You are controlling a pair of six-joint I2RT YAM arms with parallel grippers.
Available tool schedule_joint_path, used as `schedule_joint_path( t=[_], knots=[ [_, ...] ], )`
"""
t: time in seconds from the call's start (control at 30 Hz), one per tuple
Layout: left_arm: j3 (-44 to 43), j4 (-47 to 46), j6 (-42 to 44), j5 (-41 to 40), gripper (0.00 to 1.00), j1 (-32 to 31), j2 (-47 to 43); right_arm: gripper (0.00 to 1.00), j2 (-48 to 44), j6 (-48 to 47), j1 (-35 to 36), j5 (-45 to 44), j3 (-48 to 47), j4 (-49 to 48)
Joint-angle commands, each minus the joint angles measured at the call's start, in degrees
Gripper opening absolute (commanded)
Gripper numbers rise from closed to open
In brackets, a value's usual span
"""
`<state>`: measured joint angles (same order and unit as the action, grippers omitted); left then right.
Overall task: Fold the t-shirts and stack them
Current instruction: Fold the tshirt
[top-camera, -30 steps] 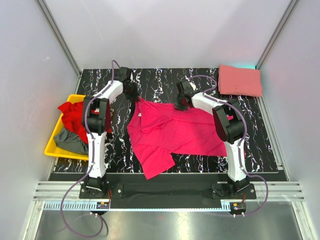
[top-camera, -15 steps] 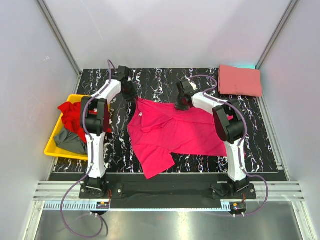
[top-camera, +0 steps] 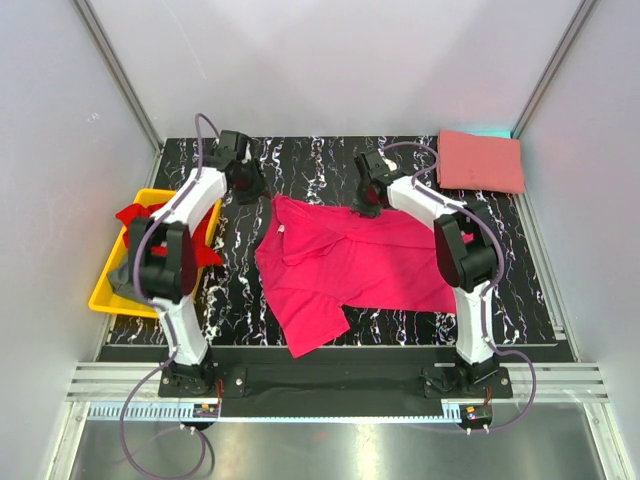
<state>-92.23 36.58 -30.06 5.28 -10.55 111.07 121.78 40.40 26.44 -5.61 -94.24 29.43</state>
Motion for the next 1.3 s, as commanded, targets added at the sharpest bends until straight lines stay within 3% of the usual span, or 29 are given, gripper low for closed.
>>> schedule_joint_path(
  t=[0.0, 0.2, 0.5, 1.27],
  knots=[
    [12.0, -5.4, 0.4, 1.1, 0.46, -3.2, -8.7, 0.33, -5.7, 4.1, 3.3, -1.7, 0.6, 3.9],
    [28.4, -14.6, -2.2, 8.6, 0.45, -9.4, -17.5, 0.26, -10.6, 13.2, 8.5, 0.3, 11.1, 0.4],
    [37.5, -18.5, -3.5, 6.5, 0.44, -12.5, -20.8, 0.26, -10.0, 18.7, 12.8, 1.2, 15.7, -5.6],
    [37.4, -20.1, -4.2, 3.6, 0.44, -12.6, -17.3, 0.25, -4.6, 20.6, 12.9, 0.5, 12.2, -6.2]
  ],
)
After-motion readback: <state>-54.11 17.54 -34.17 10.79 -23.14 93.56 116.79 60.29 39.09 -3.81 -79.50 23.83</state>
